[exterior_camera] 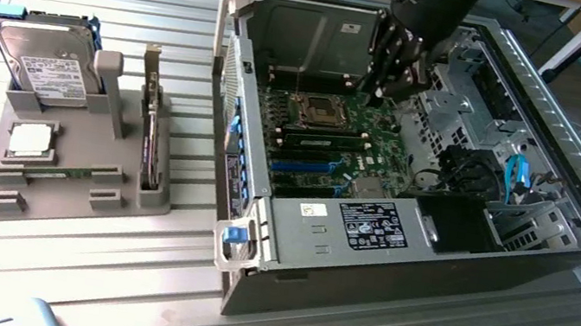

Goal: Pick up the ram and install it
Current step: 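Insert the ram into the slot, then press down the ram until it locks into place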

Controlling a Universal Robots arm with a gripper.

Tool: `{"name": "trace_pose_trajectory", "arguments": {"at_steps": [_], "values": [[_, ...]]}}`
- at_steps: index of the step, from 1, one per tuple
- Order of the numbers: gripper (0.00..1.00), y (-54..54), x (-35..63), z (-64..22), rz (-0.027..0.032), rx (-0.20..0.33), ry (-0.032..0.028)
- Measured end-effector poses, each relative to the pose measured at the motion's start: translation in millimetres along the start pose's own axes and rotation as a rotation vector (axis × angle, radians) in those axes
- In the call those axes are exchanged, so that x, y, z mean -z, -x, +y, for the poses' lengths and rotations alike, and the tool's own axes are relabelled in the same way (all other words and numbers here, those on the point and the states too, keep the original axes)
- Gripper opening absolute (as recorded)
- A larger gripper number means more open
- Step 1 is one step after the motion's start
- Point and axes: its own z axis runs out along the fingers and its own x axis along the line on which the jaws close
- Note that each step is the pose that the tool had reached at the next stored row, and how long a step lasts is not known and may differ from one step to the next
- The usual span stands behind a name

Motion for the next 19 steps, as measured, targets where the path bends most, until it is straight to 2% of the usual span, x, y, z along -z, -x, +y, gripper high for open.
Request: {"name": "trace_pose_trajectory", "arguments": {"at_steps": [4, 7, 19], "values": [[0.31, -0.3, 17.0, 0.7, 0.0038, 0.000, -0.0001], [0.31, -0.4, 22.4, 0.9, 0.0053, 0.000, -0.0001], [0.31, -0.4, 25.0, 1.0, 0.0061, 0.000, -0.0001]]}}
